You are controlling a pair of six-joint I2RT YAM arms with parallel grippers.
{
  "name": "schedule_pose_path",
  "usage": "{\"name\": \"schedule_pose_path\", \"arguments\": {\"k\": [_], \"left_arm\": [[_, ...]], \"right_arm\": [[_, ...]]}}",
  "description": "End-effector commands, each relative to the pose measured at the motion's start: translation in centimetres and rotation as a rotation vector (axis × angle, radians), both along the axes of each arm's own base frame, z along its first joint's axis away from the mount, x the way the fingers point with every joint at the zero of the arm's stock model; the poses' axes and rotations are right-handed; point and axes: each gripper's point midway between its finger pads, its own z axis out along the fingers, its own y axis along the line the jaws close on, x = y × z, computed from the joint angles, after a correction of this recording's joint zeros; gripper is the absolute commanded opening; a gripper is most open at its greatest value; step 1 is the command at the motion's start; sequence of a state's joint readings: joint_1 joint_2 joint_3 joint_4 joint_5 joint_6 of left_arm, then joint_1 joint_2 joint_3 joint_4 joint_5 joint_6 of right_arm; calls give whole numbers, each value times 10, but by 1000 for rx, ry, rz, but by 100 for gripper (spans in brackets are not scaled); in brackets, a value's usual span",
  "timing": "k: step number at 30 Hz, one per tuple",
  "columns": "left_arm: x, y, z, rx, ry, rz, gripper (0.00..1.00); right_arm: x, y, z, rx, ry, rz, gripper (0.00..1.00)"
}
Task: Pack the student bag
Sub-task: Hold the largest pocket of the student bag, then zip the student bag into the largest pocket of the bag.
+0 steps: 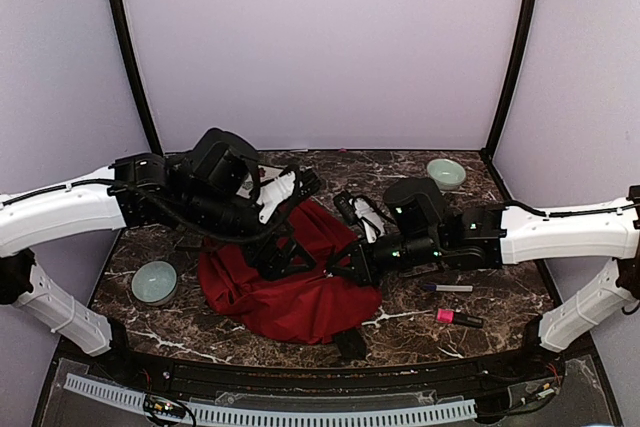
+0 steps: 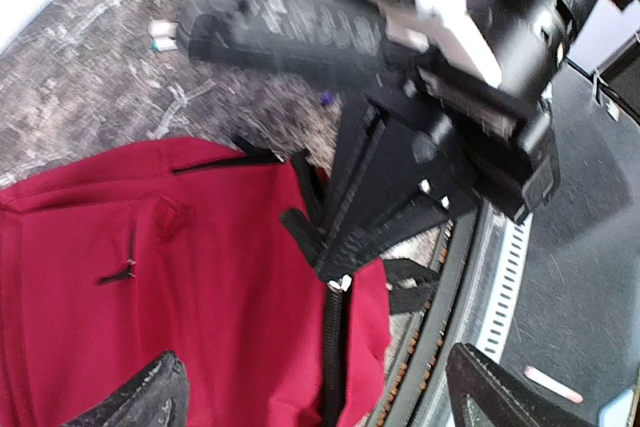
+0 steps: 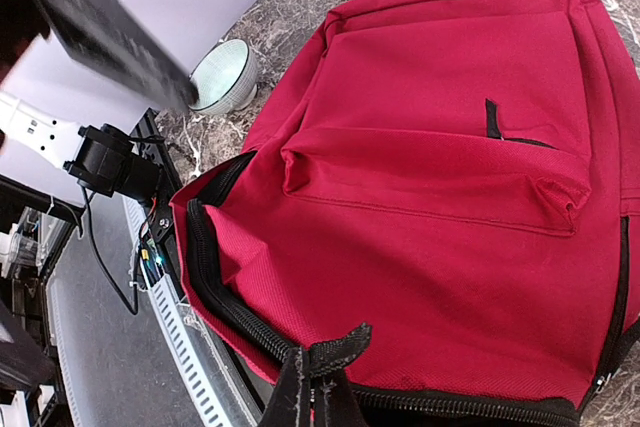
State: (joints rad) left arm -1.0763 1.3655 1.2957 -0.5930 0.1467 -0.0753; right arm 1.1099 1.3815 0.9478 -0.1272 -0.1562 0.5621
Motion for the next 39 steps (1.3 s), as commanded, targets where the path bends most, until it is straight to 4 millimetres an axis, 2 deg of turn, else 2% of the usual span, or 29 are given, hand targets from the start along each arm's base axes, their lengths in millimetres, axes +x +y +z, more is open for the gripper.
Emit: {"name": "schedule_pose_path", "arguments": {"k": [1, 5, 8, 12, 15, 19, 20, 24, 29, 32, 35, 39], "left_arm": [[-11, -3, -33, 36, 102, -53, 89], [-9, -3, -58, 77, 133, -50, 85], [-4, -3, -70, 81, 118, -47, 82], [-3, -10, -84, 98, 133, -69, 72], [-6, -12, -95, 132, 168, -83, 51], [-8, -6, -98, 168, 192, -67, 5], [-8, -3, -97, 175, 192, -56, 0], [-7, 12, -91, 167, 175, 8, 0], [-5, 33, -86, 155, 151, 94, 0], [-6, 42, -86, 149, 148, 125, 0], [-7, 43, -85, 143, 150, 133, 0], [-5, 38, -87, 142, 157, 128, 0]], "right_arm": [[11, 11, 32, 88, -63, -23, 0], [11, 10, 33, 94, -65, -28, 0], [10, 10, 31, 91, -57, -27, 0], [9, 9, 31, 92, -51, -28, 0], [10, 8, 32, 94, -56, -33, 0], [14, 6, 31, 73, -60, -56, 0], [16, 3, 30, 62, -64, -70, 0], [23, -20, 25, 34, -107, -150, 0], [43, -76, 17, -37, -162, -327, 0], [49, -98, 12, -16, -136, -381, 0], [49, -108, 7, -16, -123, -389, 0], [47, -106, 14, -8, -135, -366, 0]]}}
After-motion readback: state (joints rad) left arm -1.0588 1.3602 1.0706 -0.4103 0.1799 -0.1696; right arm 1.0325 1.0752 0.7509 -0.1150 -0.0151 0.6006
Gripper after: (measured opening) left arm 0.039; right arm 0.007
